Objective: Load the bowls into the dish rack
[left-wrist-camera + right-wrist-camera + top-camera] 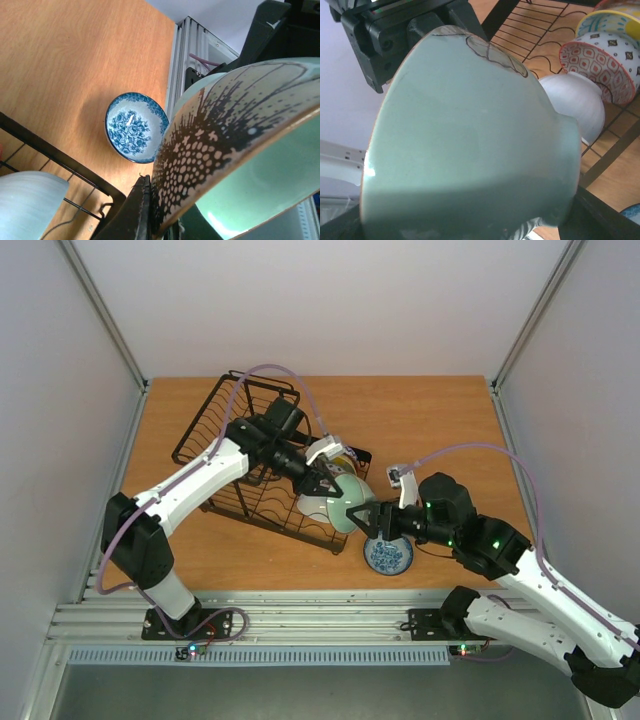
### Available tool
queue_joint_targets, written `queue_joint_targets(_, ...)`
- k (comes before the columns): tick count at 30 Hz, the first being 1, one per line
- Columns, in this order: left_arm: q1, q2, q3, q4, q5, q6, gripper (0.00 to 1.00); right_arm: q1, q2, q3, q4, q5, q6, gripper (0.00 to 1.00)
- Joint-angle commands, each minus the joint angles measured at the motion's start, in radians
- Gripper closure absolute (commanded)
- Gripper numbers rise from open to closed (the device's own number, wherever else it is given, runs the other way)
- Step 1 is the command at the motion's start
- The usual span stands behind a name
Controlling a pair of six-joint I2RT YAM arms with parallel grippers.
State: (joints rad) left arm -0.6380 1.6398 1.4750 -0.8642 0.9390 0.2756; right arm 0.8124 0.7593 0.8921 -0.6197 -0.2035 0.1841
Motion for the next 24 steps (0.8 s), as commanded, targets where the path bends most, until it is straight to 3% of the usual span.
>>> queue_joint_targets(1,0.005,-0.041,0.022,0.034,0.118,0.0,1.0,-0.004,0.007,-0.003,0.015,-0.02,-0.006,0.51)
queue_joint_targets(5,0.007,-0.041,0.023,0.035,0.112,-0.001,0.99,-0.004,0.004,0.0,0.011,-0.004,-0.01,0.96)
queue_joint_targets(6,0.007,-0.041,0.022,0.035,0.105,-0.004,0.99,-0.005,0.0,0.001,0.008,0.003,-0.01,0.98)
queue_joint_targets(15,0.004,-0.062,0.009,0.094,-0.141,-0.07,0.99,-0.004,-0.007,0.05,-0.101,0.101,-0.056,0.99)
queue_joint_targets(24,0.002,-0.098,-0.004,0.132,-0.348,-0.103,0.86,-0.004,0.007,0.088,-0.18,0.19,-0.1,0.99)
